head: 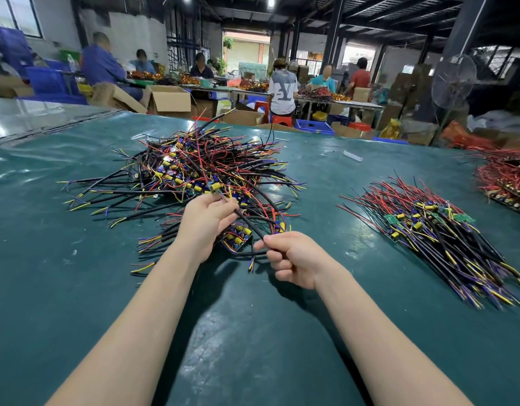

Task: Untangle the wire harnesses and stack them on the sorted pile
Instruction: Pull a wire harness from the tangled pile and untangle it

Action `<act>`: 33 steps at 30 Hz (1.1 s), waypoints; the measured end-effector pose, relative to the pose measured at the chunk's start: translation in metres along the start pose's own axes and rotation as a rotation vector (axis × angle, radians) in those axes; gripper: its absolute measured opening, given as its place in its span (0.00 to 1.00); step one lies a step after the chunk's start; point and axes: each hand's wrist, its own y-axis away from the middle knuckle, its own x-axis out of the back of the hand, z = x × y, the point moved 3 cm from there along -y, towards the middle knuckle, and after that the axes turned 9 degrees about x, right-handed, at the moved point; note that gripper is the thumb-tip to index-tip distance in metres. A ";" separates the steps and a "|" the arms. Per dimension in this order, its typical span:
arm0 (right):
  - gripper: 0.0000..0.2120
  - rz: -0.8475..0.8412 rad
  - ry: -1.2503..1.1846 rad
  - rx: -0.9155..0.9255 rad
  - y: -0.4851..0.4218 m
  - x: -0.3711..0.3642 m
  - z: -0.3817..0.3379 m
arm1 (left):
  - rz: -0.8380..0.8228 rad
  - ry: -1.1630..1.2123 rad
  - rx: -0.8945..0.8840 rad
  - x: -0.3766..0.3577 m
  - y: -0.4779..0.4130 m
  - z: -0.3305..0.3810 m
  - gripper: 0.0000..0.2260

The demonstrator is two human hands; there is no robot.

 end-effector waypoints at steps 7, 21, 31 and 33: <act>0.15 -0.180 0.041 0.046 0.004 -0.010 -0.004 | -0.022 0.188 -0.003 0.015 -0.005 0.009 0.08; 0.13 -0.311 0.135 0.428 0.011 -0.043 -0.012 | 0.203 0.427 -0.041 0.027 -0.017 0.007 0.09; 0.18 -0.217 0.701 0.499 0.013 -0.042 -0.006 | 0.293 0.559 0.090 0.041 -0.025 0.008 0.13; 0.18 -0.264 0.695 0.518 0.014 -0.048 -0.005 | 0.290 0.583 0.113 0.040 -0.025 0.010 0.13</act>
